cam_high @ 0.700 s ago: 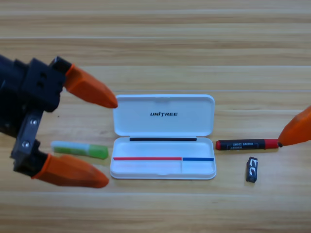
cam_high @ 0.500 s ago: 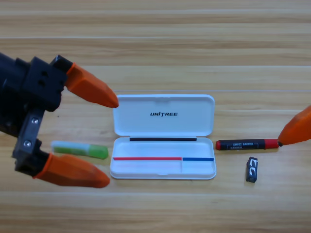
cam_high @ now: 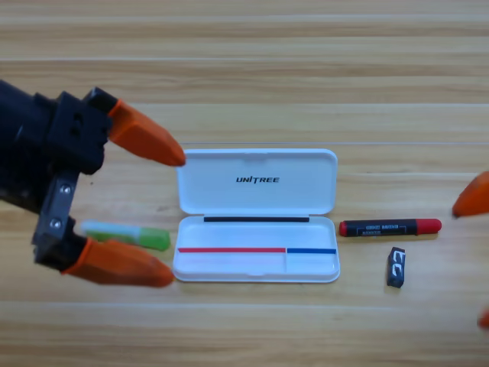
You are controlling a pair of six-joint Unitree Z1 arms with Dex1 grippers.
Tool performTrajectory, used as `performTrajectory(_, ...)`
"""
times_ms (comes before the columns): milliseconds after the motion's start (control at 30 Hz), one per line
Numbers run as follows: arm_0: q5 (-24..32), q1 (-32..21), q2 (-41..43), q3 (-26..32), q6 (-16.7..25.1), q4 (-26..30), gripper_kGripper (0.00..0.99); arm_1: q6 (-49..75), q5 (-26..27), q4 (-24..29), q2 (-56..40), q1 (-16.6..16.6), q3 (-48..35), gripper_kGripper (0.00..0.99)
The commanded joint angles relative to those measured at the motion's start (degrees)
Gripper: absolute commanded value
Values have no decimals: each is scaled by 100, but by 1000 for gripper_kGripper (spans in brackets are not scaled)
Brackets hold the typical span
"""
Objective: Clean up eraser and pencils
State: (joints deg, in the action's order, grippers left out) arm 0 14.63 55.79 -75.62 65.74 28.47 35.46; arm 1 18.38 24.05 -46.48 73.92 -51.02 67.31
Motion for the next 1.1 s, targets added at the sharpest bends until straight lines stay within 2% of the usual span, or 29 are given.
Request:
performTrajectory(33,-812,107,-225,299,484,374,982,-977,-1026,-28,817,-110,-148,983)
performTrajectory(100,-1533,20,-304,422,651,435,982,-1504,-1351,69,1099,-119,-209,983)
performTrajectory(167,-1902,-332,-366,449,1134,470,982,-1926,-1553,77,1547,-92,-139,983)
performTrajectory(300,-2016,-1228,-752,449,2206,593,980,-2216,-2159,69,2127,40,37,983)
performTrajectory(400,-1999,-1756,-1271,484,2769,664,979,-2629,-2643,130,2373,66,-7,989)
performTrajectory(467,-1946,-1984,-1605,484,3015,672,979,-2805,-2608,130,2522,66,-60,989)
performTrajectory(567,-1867,-2107,-2115,475,3182,664,979,-3086,-2722,183,2716,84,-95,989)
performTrajectory(833,-1445,-2169,-3363,871,3041,1217,973,-4844,-2520,605,3454,303,-34,983)
performTrajectory(1100,-1322,-2169,-3785,1090,2839,1358,973,-5969,-2766,1027,4175,567,-16,976)
